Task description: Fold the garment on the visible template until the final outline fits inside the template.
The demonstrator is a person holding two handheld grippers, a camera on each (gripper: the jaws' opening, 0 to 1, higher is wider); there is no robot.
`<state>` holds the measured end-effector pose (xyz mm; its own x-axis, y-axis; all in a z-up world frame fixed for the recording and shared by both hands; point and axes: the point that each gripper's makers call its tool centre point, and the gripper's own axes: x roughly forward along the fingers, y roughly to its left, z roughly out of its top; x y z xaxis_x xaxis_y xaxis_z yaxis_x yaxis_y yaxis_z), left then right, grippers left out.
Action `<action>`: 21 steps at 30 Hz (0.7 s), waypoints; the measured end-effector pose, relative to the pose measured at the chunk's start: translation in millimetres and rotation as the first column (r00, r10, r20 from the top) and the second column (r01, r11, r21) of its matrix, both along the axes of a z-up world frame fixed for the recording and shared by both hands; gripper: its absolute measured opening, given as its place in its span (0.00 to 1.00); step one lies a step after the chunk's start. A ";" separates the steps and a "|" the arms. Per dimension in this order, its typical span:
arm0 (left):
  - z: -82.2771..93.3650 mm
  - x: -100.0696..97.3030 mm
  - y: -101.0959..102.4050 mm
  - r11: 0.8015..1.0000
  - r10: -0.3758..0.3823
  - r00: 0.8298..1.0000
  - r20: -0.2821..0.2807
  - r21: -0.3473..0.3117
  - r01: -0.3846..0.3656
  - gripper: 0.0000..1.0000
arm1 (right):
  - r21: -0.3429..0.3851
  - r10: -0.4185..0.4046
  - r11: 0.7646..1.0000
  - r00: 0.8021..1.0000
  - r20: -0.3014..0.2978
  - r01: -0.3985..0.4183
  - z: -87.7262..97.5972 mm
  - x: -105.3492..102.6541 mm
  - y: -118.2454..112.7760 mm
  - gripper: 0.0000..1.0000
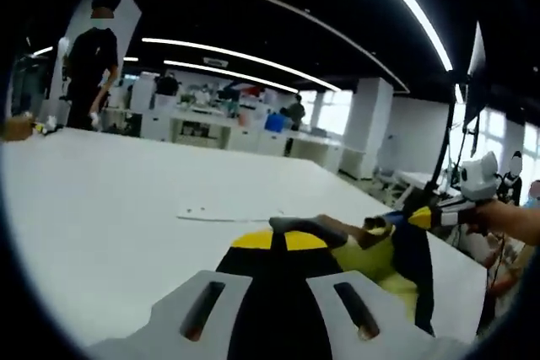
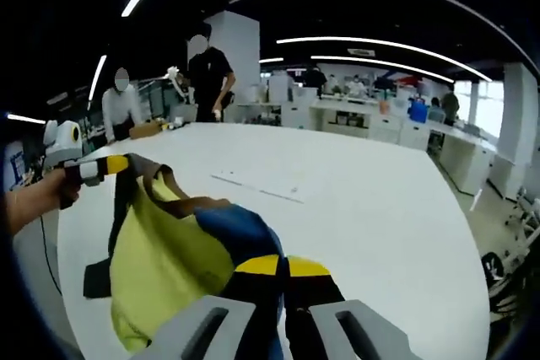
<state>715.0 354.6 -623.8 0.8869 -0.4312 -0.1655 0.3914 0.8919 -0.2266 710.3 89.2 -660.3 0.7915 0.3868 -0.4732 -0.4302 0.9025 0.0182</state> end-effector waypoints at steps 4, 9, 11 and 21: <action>-7.0 18.3 -2.8 1.000 0.017 1.000 -0.008 0.008 -0.017 0.00 | 0.007 -0.040 0.999 0.999 -0.016 0.040 -6.3 16.9 -4.6 0.00; -21.8 41.4 -3.0 0.998 0.038 0.999 -0.025 0.055 -0.037 0.00 | 0.029 -0.096 0.995 0.994 -0.048 0.097 -16.5 37.6 -9.8 0.00; -30.7 52.1 -2.5 0.997 0.049 0.998 -0.033 0.067 -0.047 0.00 | 0.039 -0.105 0.993 0.993 -0.061 0.108 -22.5 46.2 -9.2 0.00; -86.8 92.4 -2.0 0.985 0.032 0.994 -0.104 0.171 -0.014 0.00 | 0.049 -0.180 0.980 0.969 -0.171 0.191 -73.8 88.0 -8.5 0.00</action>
